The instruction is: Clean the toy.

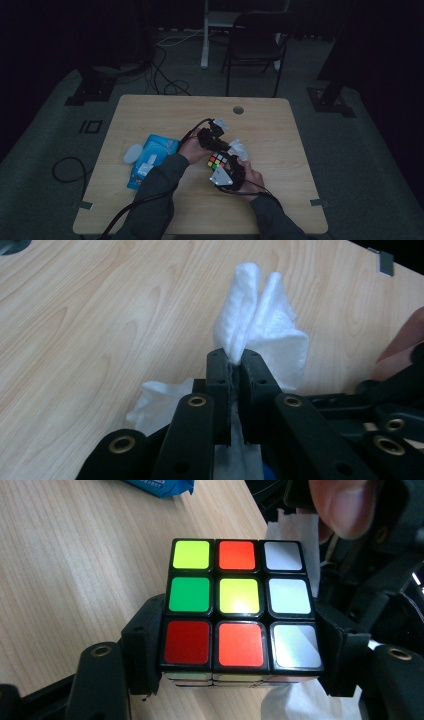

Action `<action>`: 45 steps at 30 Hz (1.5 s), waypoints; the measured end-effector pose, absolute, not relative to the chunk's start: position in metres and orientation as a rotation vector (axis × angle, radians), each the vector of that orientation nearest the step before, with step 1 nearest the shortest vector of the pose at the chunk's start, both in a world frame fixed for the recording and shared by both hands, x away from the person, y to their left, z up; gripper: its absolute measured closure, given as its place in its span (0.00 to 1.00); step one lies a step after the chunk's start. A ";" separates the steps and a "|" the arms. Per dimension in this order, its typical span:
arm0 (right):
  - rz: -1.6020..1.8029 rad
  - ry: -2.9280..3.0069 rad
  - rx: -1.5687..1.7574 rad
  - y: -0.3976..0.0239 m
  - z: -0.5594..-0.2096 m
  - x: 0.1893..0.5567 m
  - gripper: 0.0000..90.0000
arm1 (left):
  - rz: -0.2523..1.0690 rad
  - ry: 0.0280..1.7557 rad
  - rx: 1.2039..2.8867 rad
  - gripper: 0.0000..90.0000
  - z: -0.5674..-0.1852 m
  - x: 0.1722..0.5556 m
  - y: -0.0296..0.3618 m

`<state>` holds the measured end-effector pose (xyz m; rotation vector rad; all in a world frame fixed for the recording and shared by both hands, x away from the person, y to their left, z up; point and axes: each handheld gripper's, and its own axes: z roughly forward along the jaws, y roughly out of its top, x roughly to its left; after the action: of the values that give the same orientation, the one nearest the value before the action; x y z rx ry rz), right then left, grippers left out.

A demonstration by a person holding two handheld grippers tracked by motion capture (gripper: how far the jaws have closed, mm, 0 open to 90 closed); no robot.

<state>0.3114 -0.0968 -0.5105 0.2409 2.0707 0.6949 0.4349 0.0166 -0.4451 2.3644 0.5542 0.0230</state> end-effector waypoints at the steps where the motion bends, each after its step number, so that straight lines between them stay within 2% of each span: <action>1: 0.693 2.070 0.241 -0.097 -0.511 0.311 0.38 | 0.028 0.562 2.365 0.95 -0.446 0.436 0.018; 9: 0.690 2.074 0.237 -0.095 -0.512 0.310 0.38 | 0.062 0.603 2.383 0.95 -0.449 0.440 0.022; 23: 0.693 2.061 0.243 -0.098 -0.510 0.311 0.38 | 0.012 0.551 2.351 0.95 -0.440 0.434 0.014; 36: 0.725 2.085 0.275 -0.100 -0.509 0.313 0.38 | 0.099 0.687 2.324 0.95 -0.445 0.444 0.041; 45: 0.846 2.156 0.387 -0.108 -0.502 0.321 0.38 | 0.148 0.680 2.267 0.95 -0.437 0.436 0.053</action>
<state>0.3206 -0.1083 -0.5017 0.3874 2.1563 0.8460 0.4357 0.0530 -0.4371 2.2667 0.6803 0.1477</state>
